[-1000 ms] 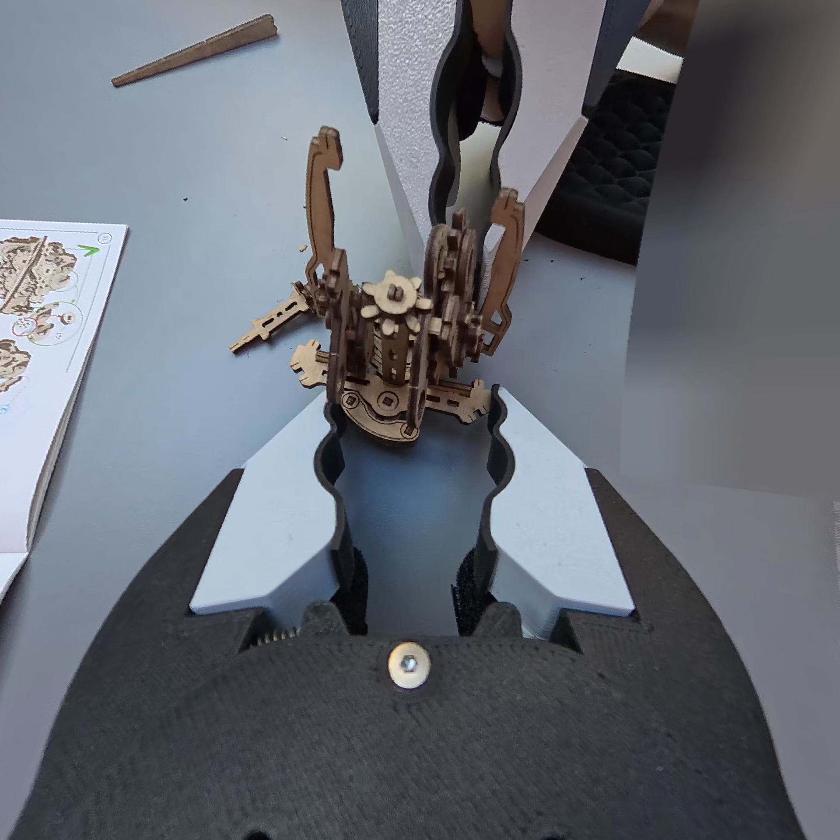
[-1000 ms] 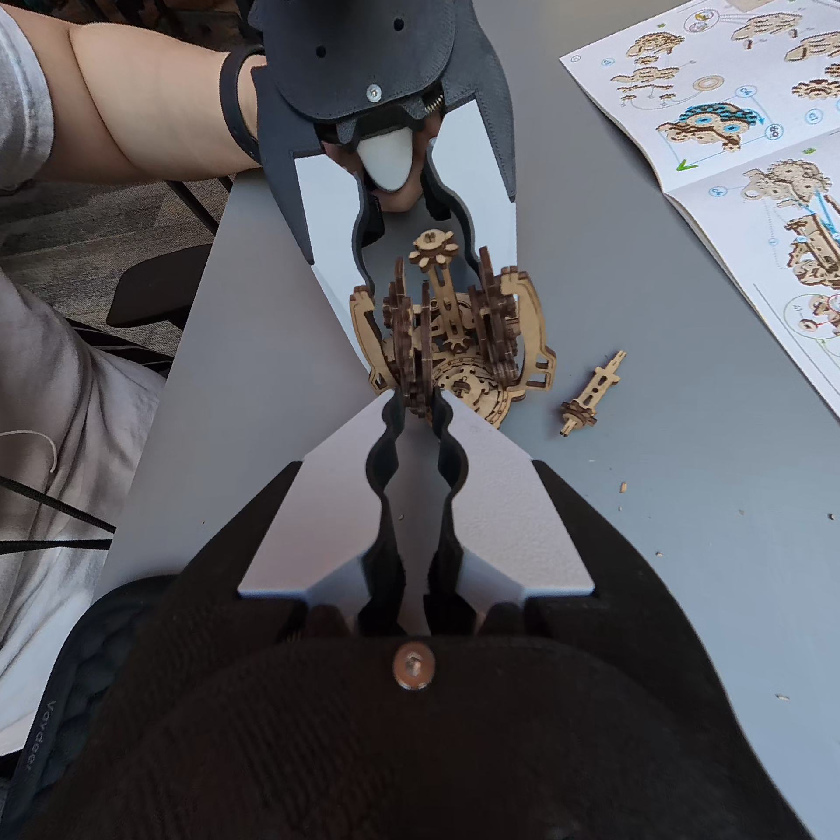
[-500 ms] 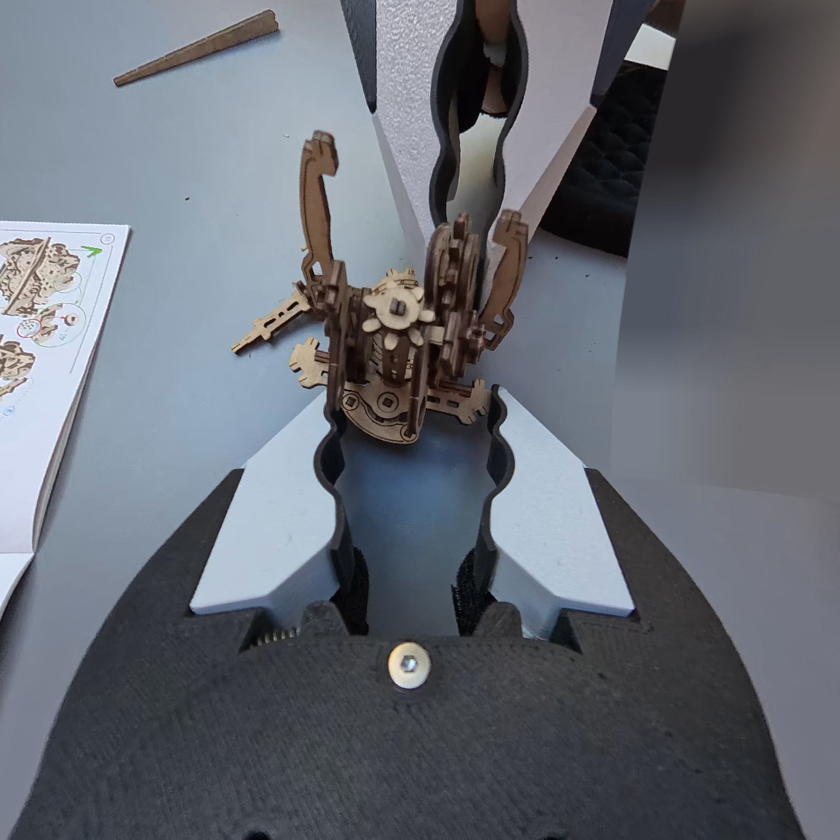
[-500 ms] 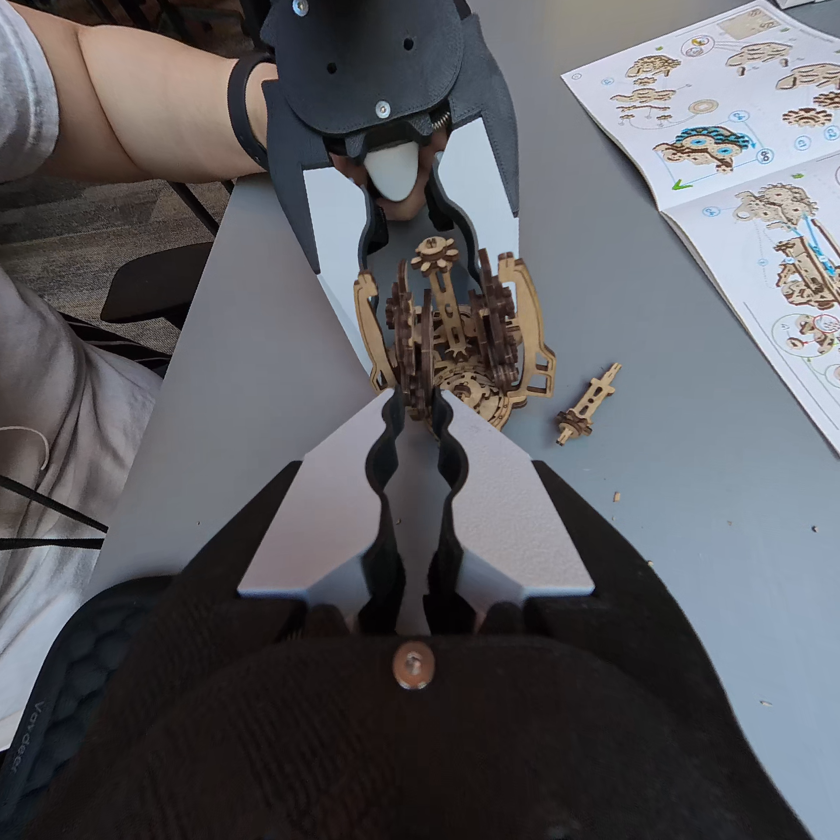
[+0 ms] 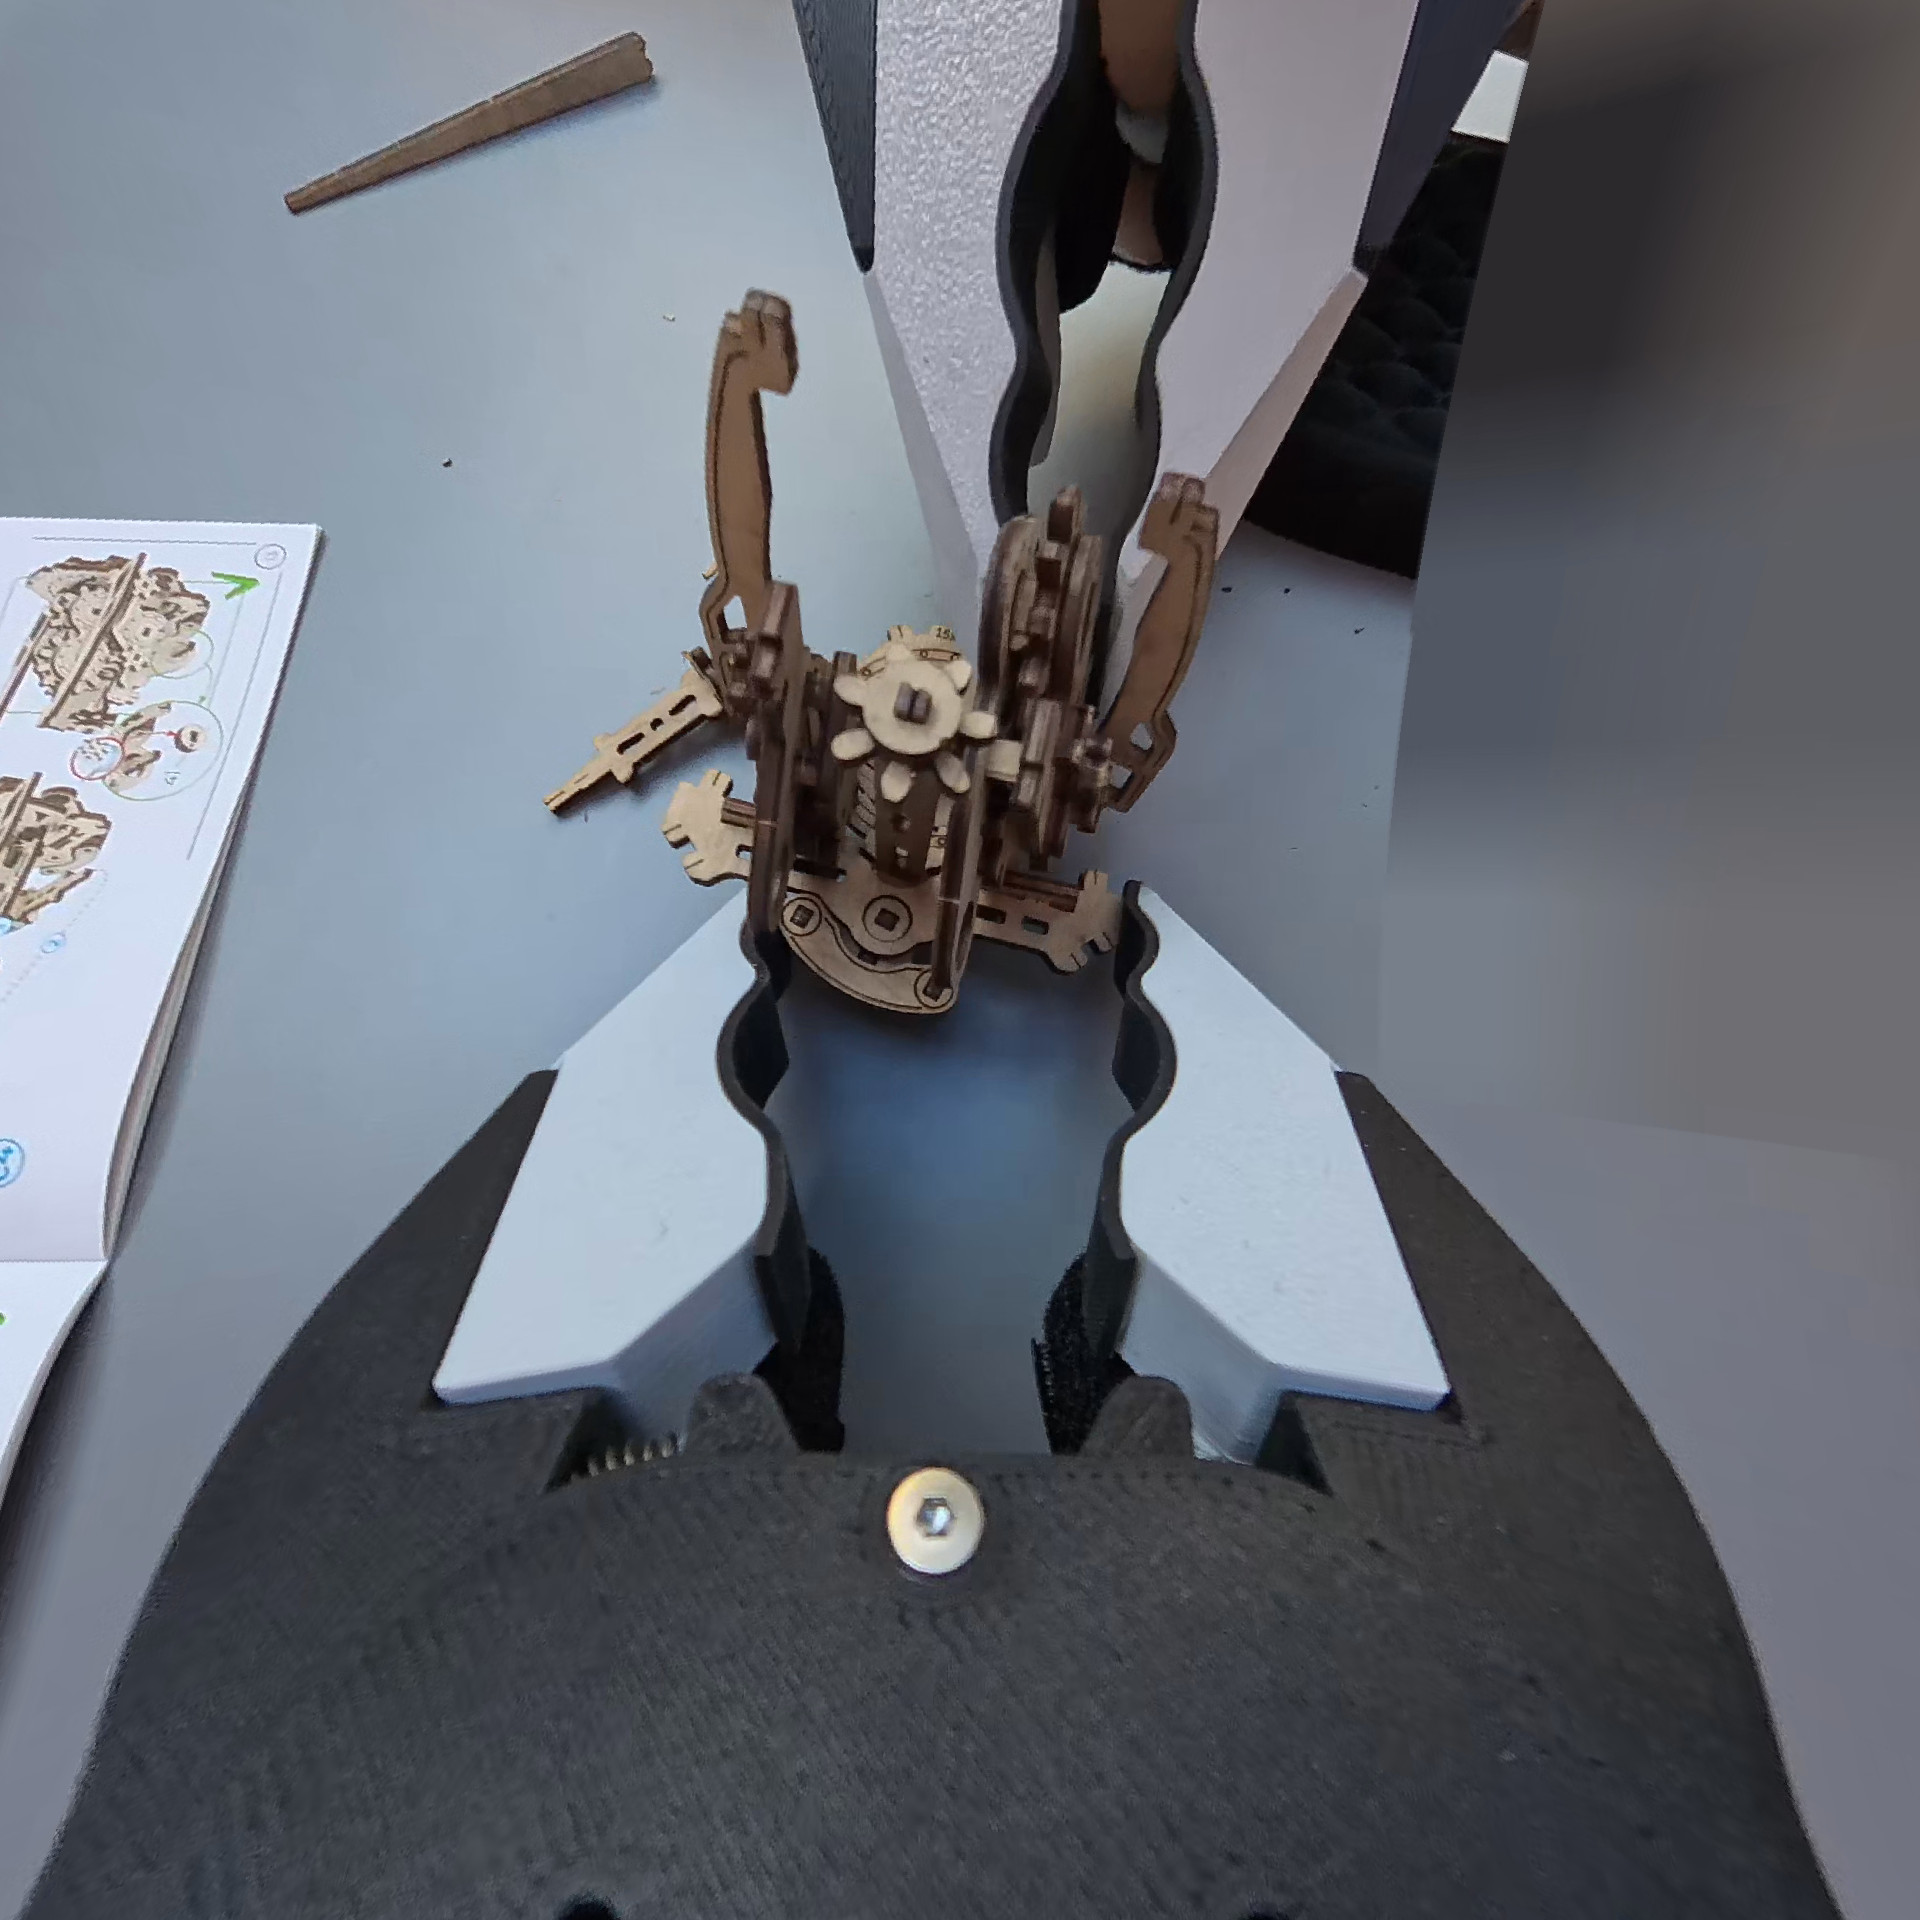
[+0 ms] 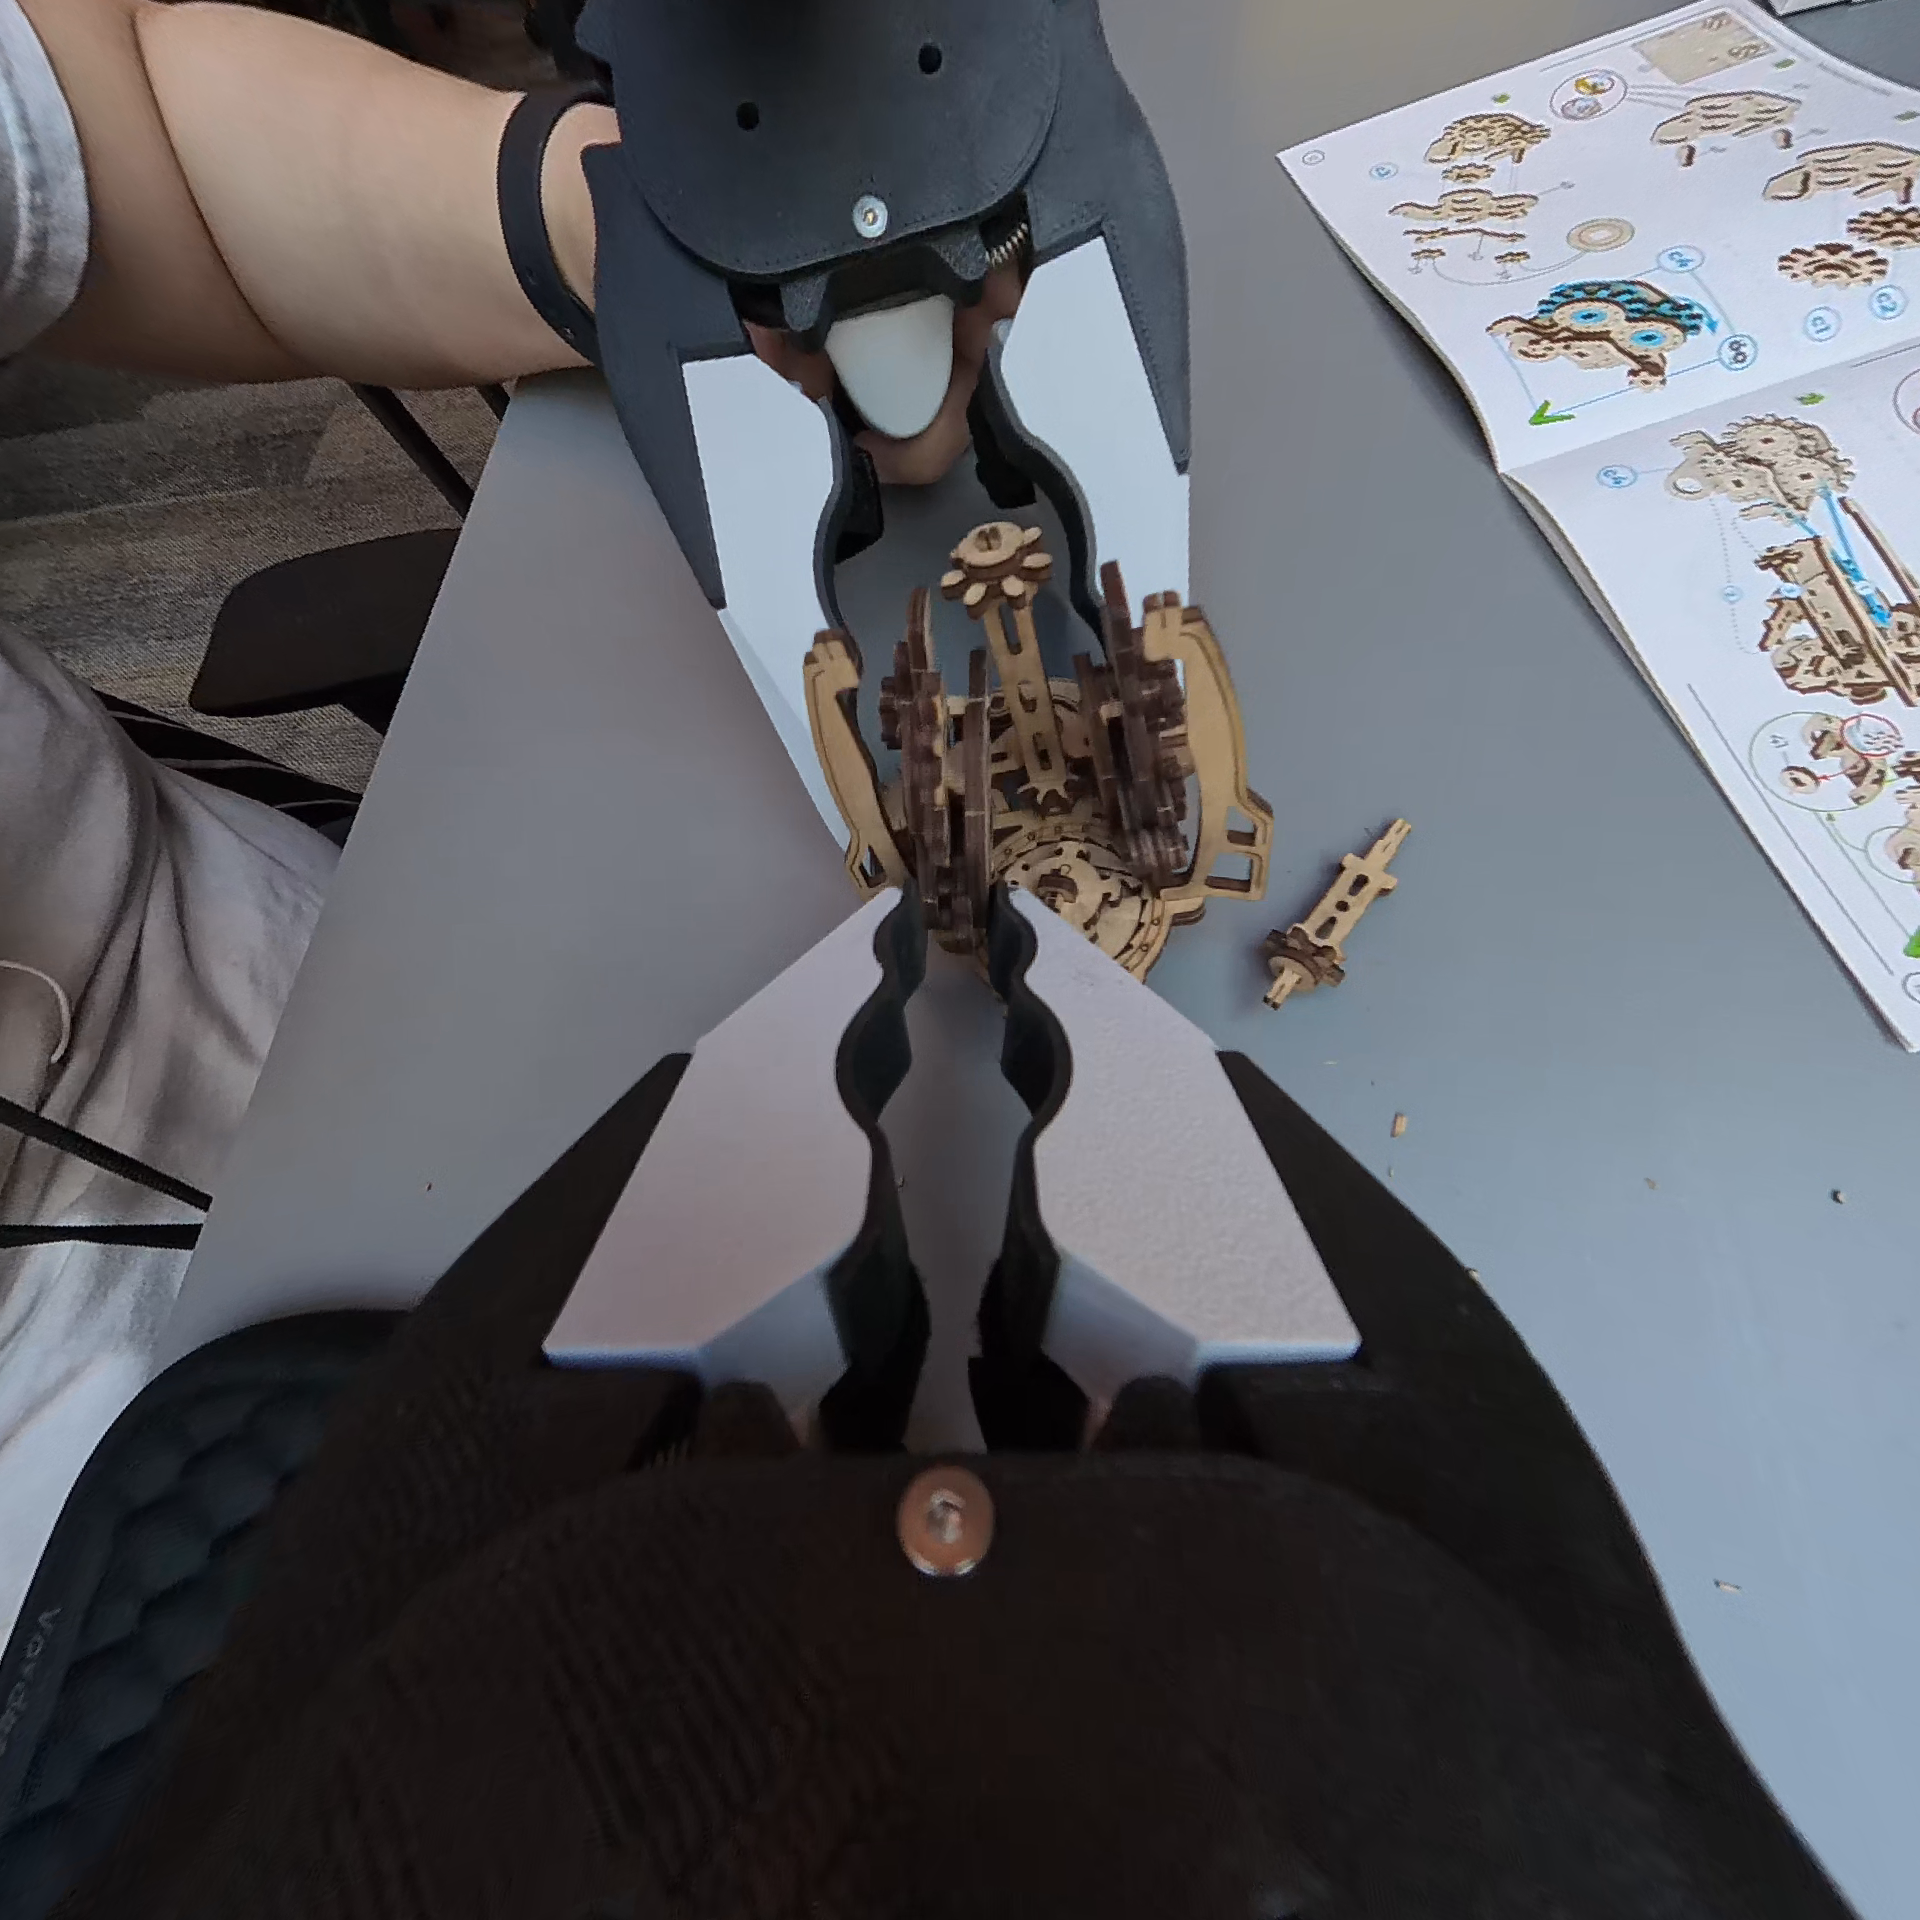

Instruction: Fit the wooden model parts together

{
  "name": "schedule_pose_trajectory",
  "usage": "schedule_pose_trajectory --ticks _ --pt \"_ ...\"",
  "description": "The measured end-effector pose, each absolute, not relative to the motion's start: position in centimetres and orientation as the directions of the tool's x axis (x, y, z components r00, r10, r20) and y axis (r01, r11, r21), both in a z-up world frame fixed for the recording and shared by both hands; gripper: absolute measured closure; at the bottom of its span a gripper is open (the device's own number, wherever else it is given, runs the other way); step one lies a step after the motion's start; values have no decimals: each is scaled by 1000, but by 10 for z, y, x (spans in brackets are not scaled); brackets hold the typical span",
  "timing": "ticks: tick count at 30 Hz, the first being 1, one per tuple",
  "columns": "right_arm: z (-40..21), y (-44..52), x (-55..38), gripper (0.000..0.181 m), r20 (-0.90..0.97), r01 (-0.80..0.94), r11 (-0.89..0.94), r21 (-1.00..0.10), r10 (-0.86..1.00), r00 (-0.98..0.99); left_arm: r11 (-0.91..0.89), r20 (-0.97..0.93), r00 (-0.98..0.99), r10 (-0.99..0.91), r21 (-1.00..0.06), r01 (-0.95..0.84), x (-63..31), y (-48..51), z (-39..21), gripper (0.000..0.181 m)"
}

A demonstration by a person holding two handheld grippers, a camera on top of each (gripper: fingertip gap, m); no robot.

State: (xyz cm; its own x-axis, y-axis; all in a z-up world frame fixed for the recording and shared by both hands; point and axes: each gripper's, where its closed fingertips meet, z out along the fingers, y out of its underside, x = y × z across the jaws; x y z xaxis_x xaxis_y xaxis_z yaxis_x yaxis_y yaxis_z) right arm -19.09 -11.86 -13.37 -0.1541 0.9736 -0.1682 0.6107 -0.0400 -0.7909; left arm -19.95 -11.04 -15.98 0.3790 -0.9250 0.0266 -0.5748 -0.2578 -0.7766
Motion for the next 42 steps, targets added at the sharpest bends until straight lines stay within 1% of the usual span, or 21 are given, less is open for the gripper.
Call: schedule_pose_trajectory --ticks 11,15,23,30,35,42 --pt "-131 -118 -194 171 -206 598 -83 -797 969 -140 -271 41 383 -923 -774 -571 -200 -110 -160 119" --pt "-133 -119 -193 171 -189 606 -62 -793 971 -149 -262 29 381 -924 -774 -576 -200 -110 -160 119" --pt "-136 -120 -191 171 -214 607 -79 -790 965 -153 -248 11 380 -925 -775 -582 -199 -109 -160 119" --pt "-132 -119 -194 171 -197 608 -69 -791 970 -145 -260 24 383 -924 -774 -578 -200 -109 -161 118" --pt "-136 -118 -194 171 -184 608 -59 -792 972 -144 -240 -9 387 -922 -772 -589 -201 -107 -161 118" --pt "-135 -116 -193 170 -219 606 -94 -790 966 -135 -253 12 389 -921 -779 -574 -201 -106 -160 118"
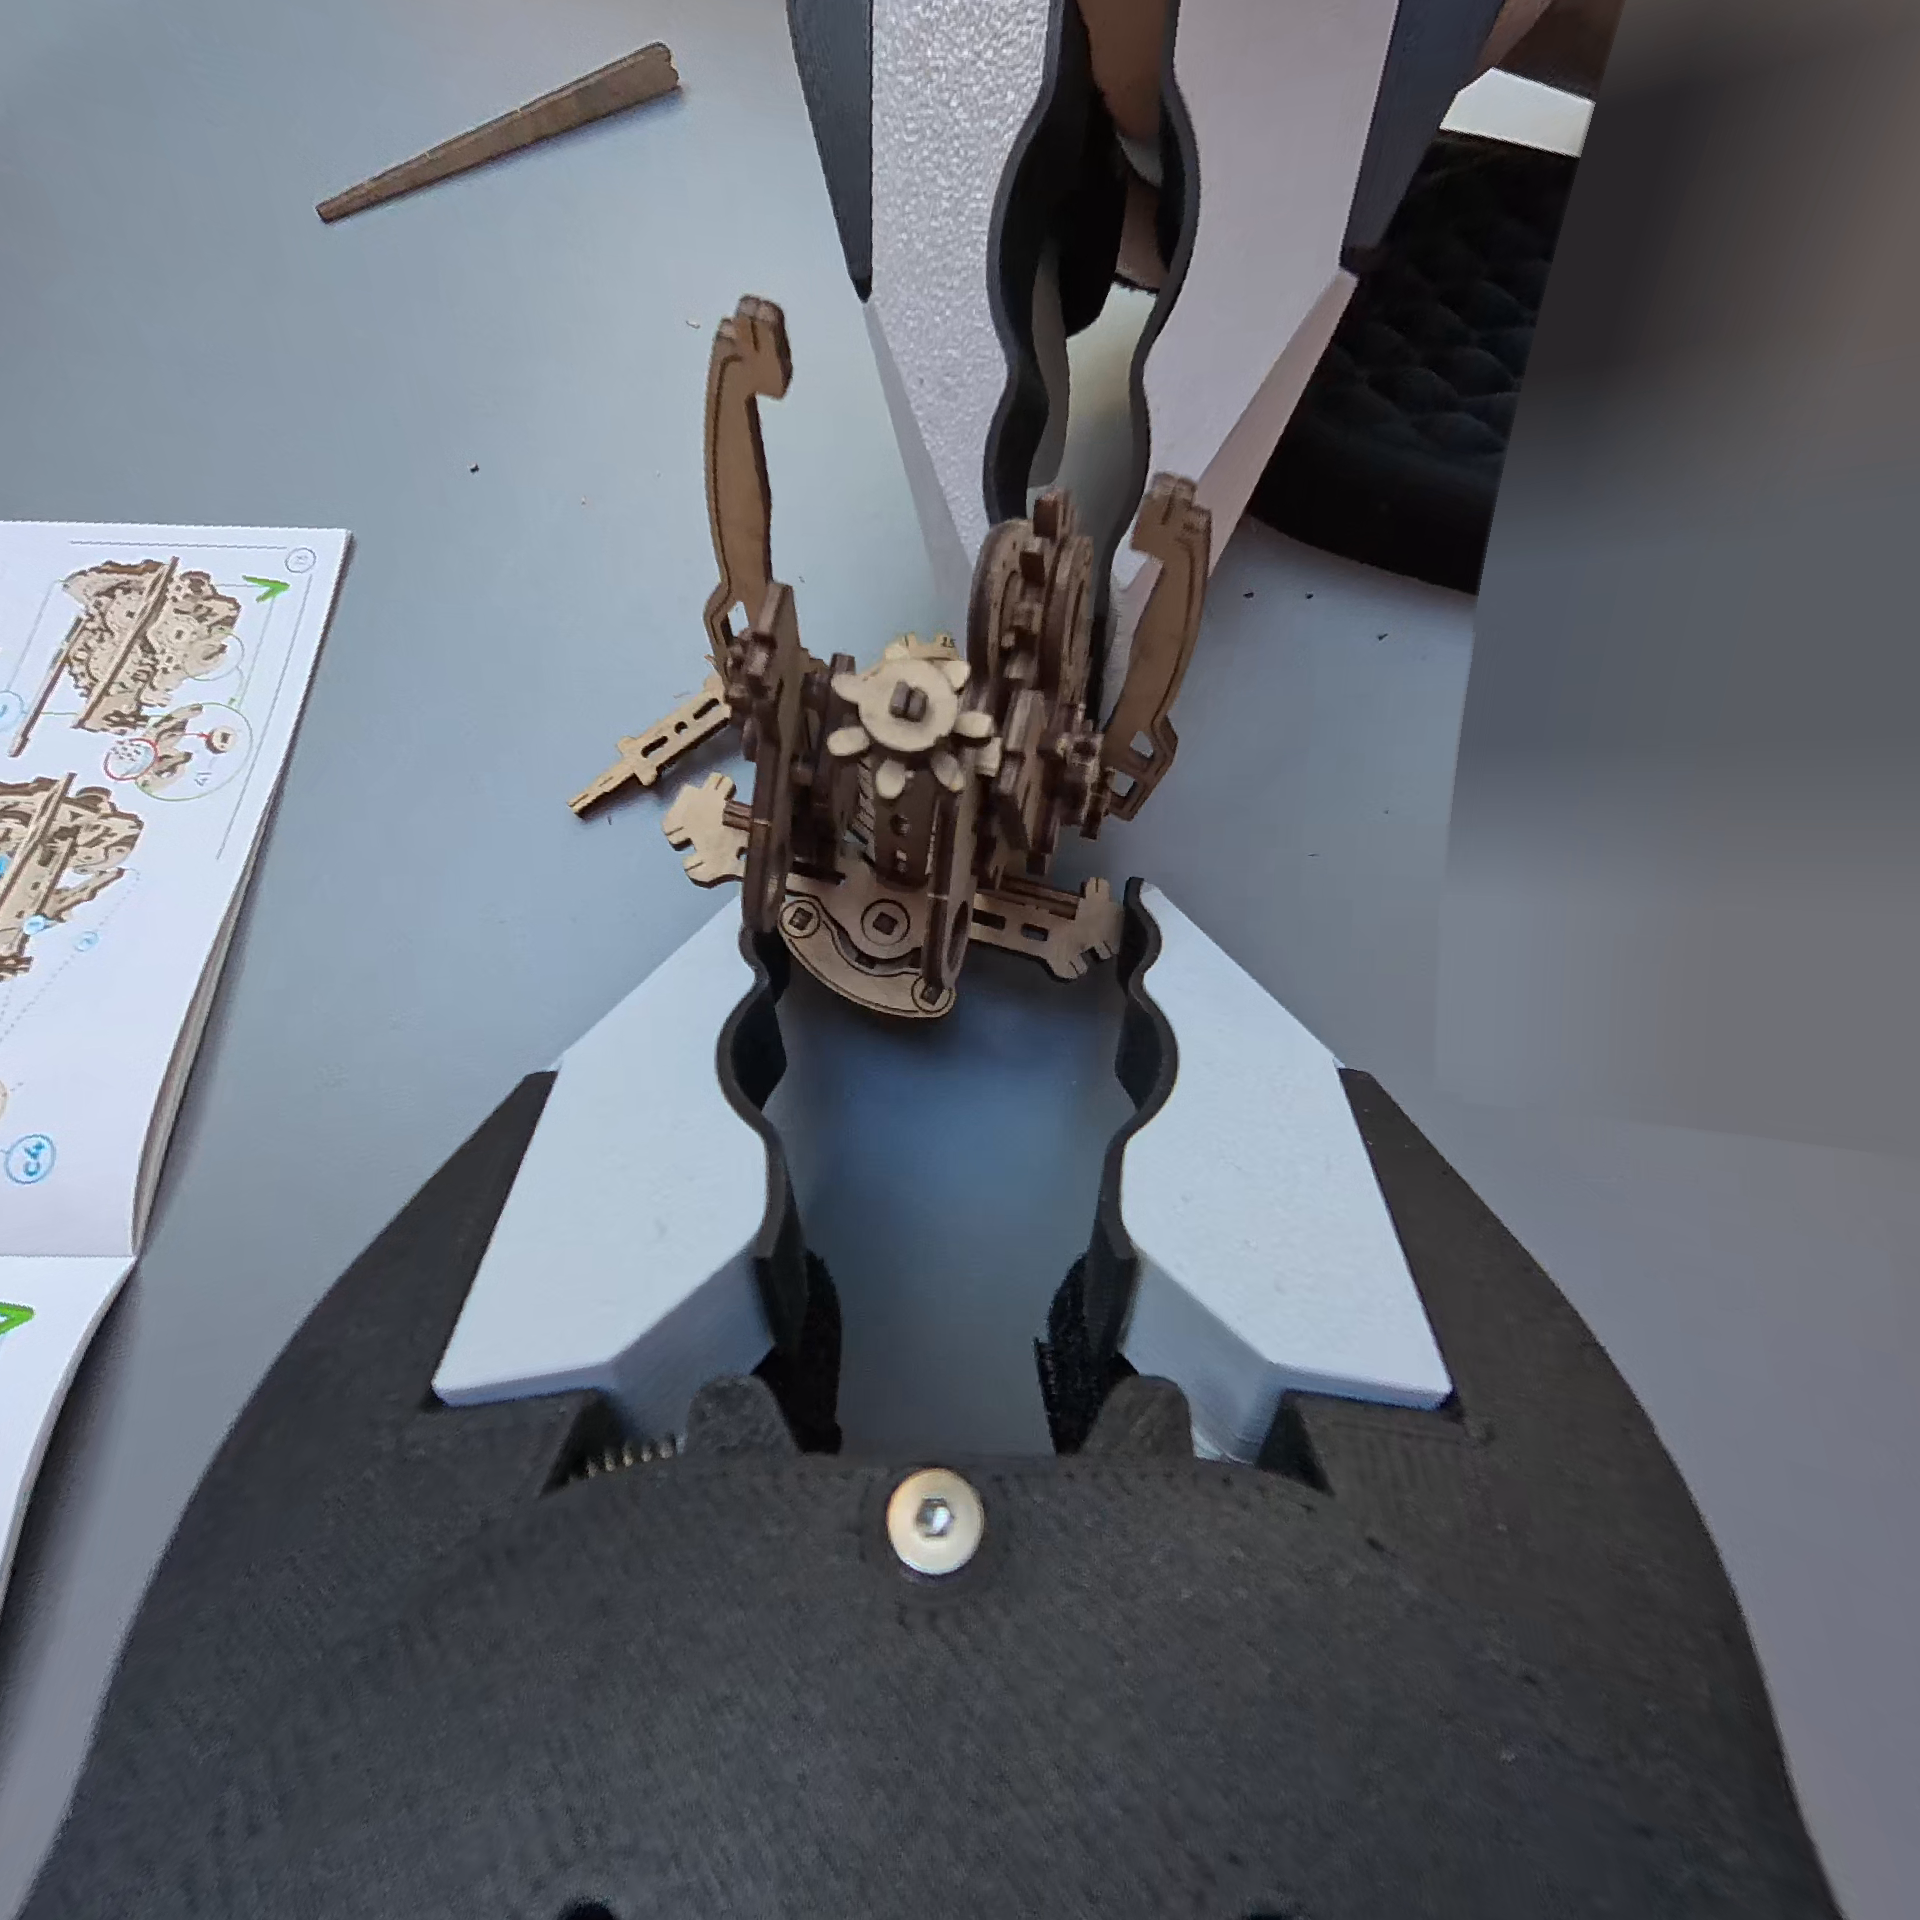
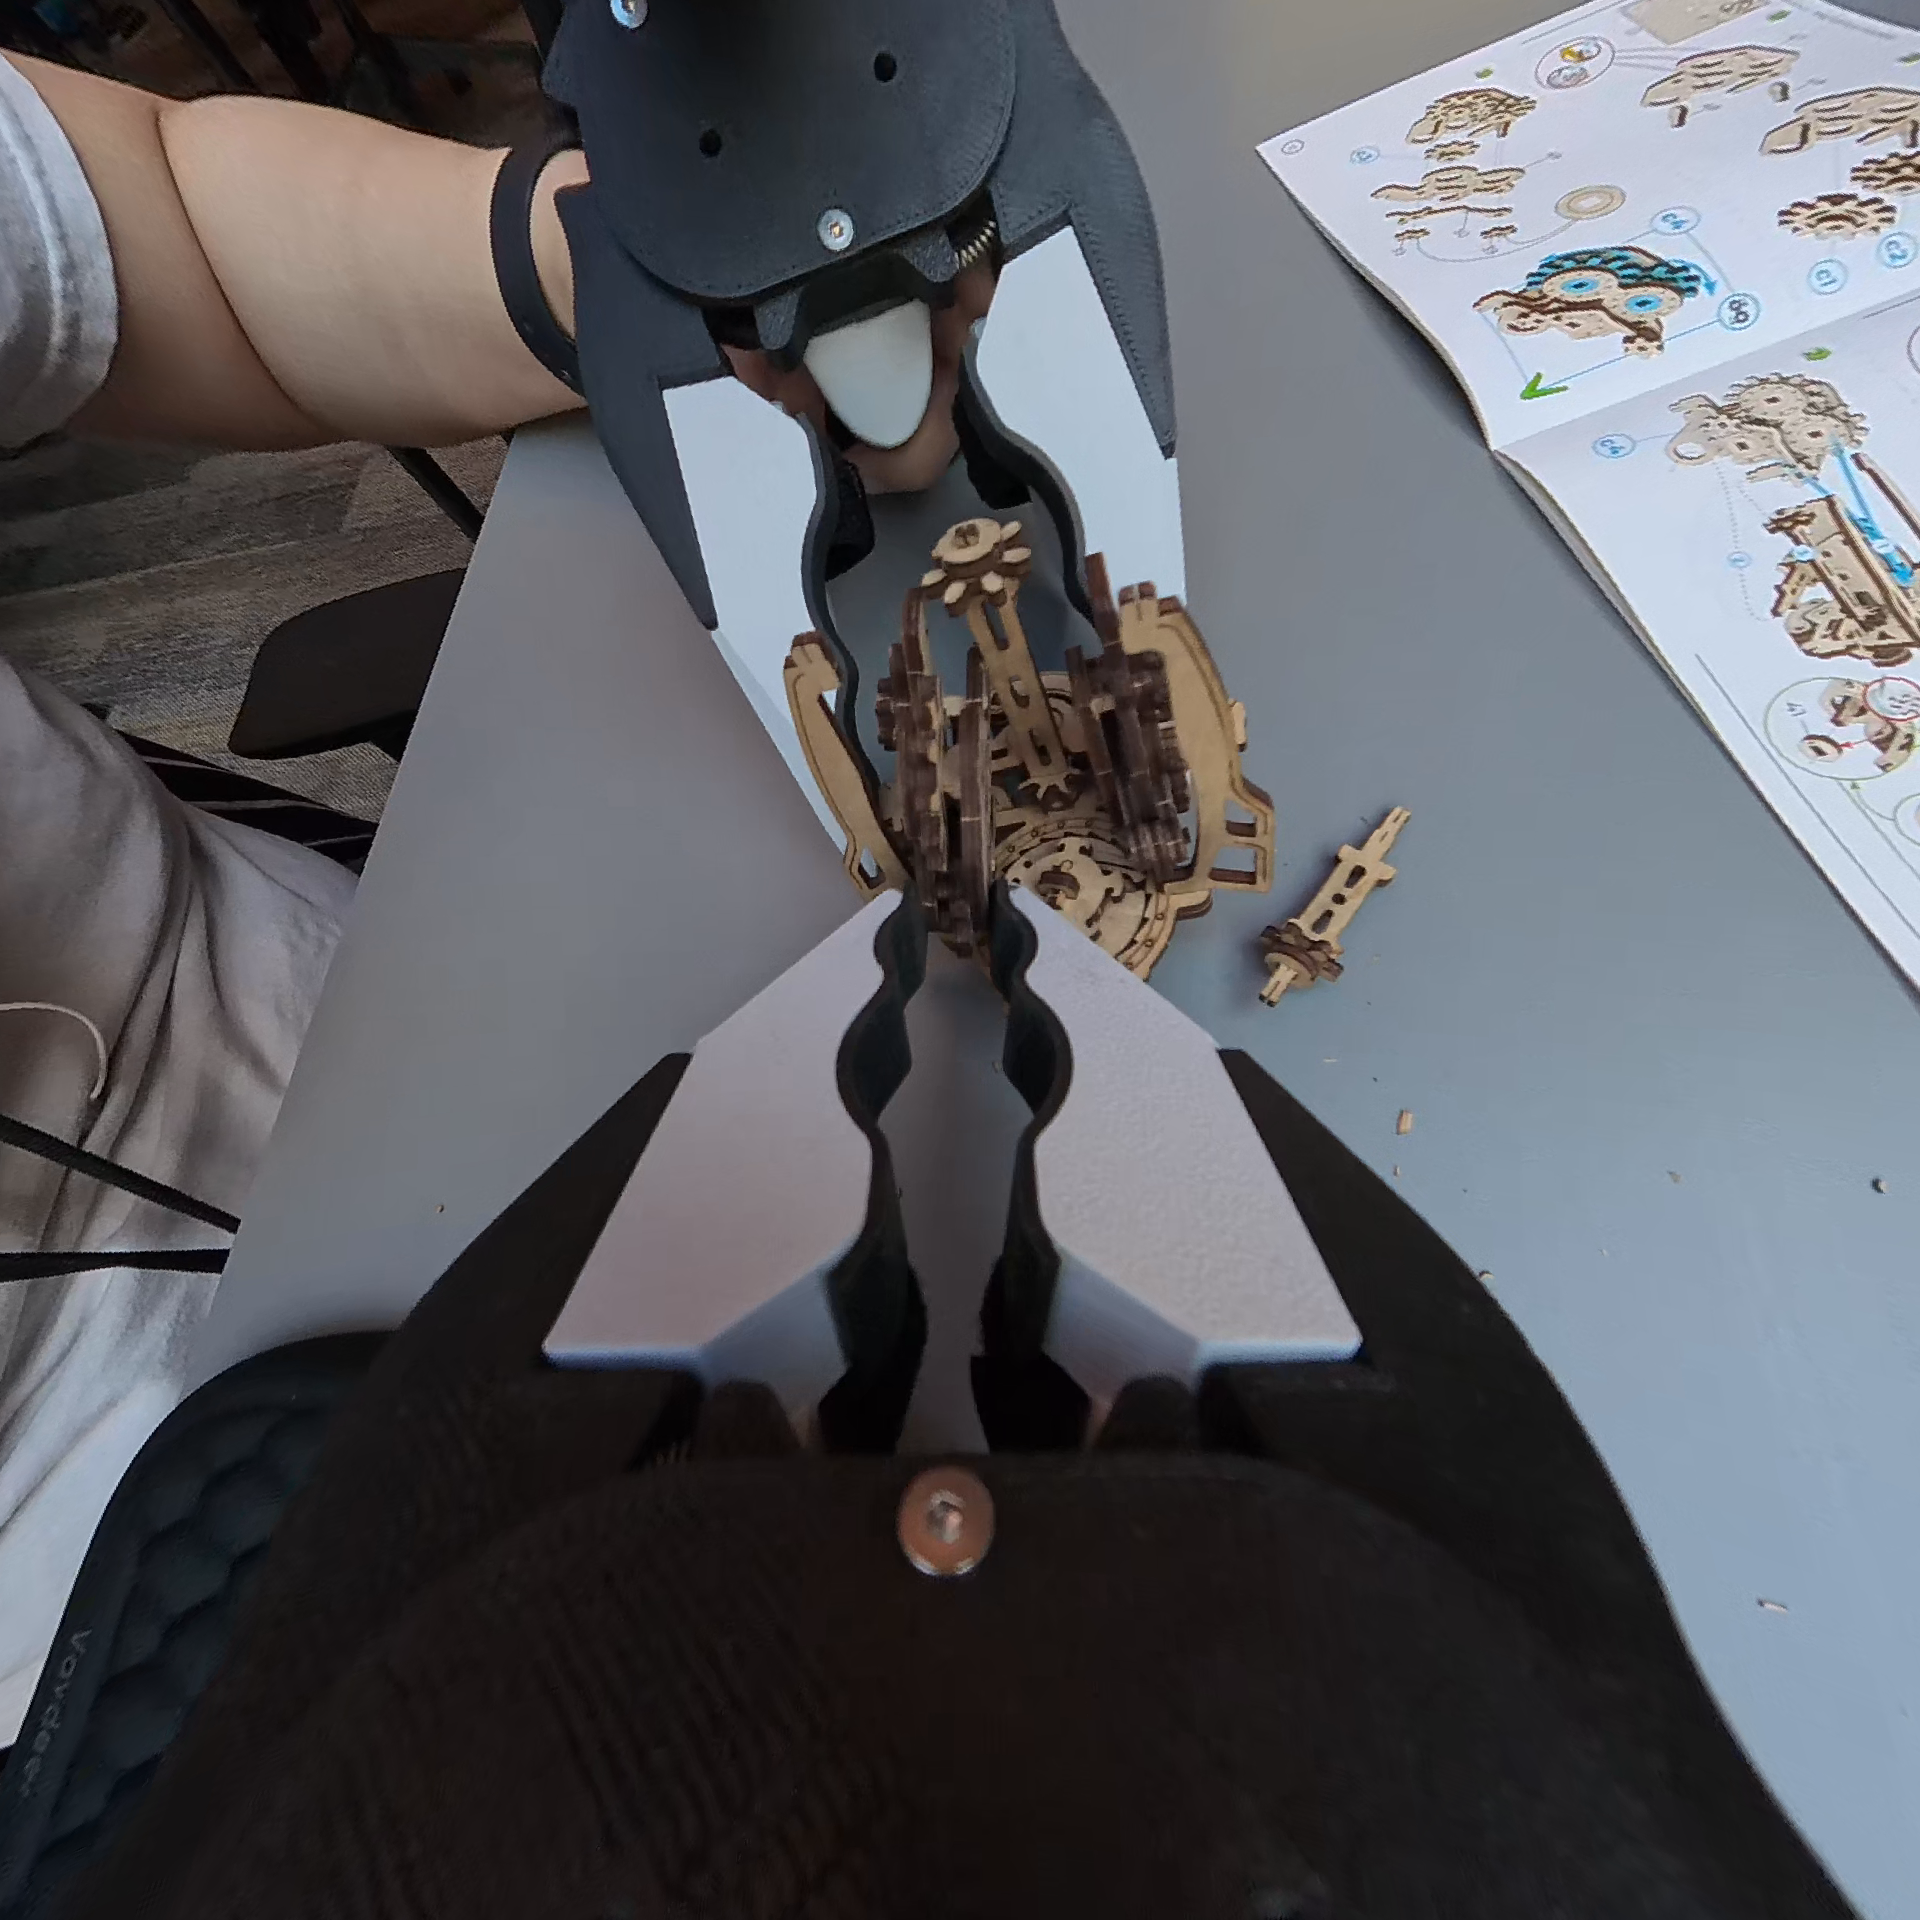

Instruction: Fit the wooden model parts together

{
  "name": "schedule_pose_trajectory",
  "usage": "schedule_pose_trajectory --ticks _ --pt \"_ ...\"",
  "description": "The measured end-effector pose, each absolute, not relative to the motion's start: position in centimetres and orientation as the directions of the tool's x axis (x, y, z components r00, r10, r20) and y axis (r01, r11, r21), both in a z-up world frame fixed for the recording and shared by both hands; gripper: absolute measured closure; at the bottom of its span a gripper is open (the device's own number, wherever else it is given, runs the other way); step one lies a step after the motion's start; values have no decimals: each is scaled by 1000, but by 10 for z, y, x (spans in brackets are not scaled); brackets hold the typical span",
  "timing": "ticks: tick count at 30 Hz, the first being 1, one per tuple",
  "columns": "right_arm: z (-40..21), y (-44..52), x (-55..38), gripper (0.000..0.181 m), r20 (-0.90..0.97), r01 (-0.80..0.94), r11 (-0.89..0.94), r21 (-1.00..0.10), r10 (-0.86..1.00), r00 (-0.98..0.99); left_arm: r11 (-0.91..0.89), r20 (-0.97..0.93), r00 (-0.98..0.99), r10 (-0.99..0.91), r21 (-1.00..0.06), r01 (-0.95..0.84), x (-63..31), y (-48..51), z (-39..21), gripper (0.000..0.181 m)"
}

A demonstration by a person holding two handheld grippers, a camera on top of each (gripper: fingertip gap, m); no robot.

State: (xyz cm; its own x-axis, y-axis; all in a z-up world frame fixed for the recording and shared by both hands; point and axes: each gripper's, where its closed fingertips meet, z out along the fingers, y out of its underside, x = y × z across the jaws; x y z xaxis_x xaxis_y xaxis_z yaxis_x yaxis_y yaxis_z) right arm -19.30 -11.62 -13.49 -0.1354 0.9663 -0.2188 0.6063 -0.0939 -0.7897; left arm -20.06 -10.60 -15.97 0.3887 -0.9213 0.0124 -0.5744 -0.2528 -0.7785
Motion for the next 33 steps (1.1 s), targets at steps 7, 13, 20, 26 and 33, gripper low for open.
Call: schedule_pose_trajectory --ticks 7,13,20,26,33 --pt "-134 -110 -191 170 -316 568 -190 -801 940 -131 -323 105 404 -909 -790 -521 -199 -103 -156 117" --pt "-130 -111 -191 170 -322 546 -198 -814 936 -140 -320 117 403 -908 -812 -487 -199 -104 -150 117" --pt "-131 -112 -190 170 -321 554 -195 -810 937 -139 -313 109 411 -905 -824 -472 -204 -106 -147 119" --pt "-131 -113 -188 170 -344 560 -215 -800 929 -136 -297 94 402 -911 -825 -480 -204 -108 -147 122" --pt "-131 -126 -184 170 -217 564 -88 -821 962 -167 -262 90 337 -937 -821 -508 -199 -122 -149 122"
